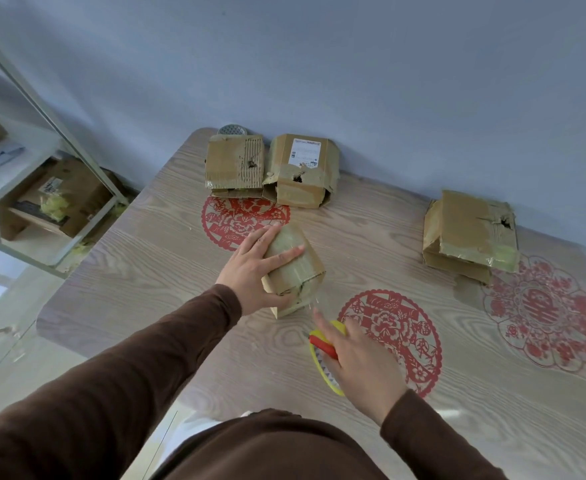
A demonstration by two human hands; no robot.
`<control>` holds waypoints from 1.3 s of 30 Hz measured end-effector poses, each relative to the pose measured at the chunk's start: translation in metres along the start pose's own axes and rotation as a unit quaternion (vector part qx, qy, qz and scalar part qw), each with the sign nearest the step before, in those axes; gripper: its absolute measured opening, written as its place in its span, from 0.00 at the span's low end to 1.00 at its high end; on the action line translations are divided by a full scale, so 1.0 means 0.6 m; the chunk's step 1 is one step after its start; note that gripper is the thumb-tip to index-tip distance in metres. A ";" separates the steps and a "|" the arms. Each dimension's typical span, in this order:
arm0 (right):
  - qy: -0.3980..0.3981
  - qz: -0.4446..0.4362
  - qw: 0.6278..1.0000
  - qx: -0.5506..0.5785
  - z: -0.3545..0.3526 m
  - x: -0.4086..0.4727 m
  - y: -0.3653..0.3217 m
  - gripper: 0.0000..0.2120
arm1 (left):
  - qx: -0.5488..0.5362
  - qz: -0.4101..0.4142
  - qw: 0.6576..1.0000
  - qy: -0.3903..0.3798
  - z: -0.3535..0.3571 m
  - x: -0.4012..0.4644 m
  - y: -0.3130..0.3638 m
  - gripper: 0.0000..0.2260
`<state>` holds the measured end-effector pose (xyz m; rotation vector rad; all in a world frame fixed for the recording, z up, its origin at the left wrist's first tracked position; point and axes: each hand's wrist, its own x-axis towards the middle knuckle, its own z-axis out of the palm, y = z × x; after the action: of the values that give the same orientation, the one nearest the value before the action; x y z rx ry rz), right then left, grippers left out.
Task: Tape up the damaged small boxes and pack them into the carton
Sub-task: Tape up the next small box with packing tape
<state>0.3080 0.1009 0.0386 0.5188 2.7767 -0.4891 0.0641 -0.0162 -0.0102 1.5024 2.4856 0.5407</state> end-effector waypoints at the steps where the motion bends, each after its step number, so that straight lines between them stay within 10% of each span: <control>1: -0.005 0.003 1.000 0.012 0.011 0.006 0.003 0.33 | -0.006 0.002 1.000 0.000 0.002 -0.001 0.001 0.41; 10: 0.047 -0.026 0.989 0.135 0.021 0.105 -0.001 0.29 | -0.180 -0.128 0.975 -0.020 -0.045 0.025 -0.009 0.35; 18: 0.108 -0.067 0.959 0.254 -0.029 0.092 -0.014 0.28 | -0.510 -0.284 0.812 0.023 0.006 0.003 -0.049 0.23; 22: 0.089 -0.068 0.951 0.288 -0.006 0.107 -0.039 0.32 | -0.376 -0.292 0.879 0.013 0.037 -0.005 -0.080 0.25; 26: 0.068 -0.049 0.928 0.363 -0.001 0.125 -0.065 0.35 | -0.072 -0.083 0.994 0.004 0.017 -0.006 -0.090 0.33; 36: -0.003 0.014 0.871 0.490 -0.021 0.106 -0.021 0.11 | 0.079 -0.014 0.987 -0.138 0.033 -0.014 -0.089 0.54; 39: 0.044 0.008 0.875 0.482 -0.044 0.068 -0.016 0.18 | 0.083 -0.013 0.986 -0.143 0.031 -0.017 -0.089 0.53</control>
<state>0.2622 0.1144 0.0519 0.7514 2.4080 -1.8986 0.0318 -0.0439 -0.0487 1.4823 2.3674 0.1029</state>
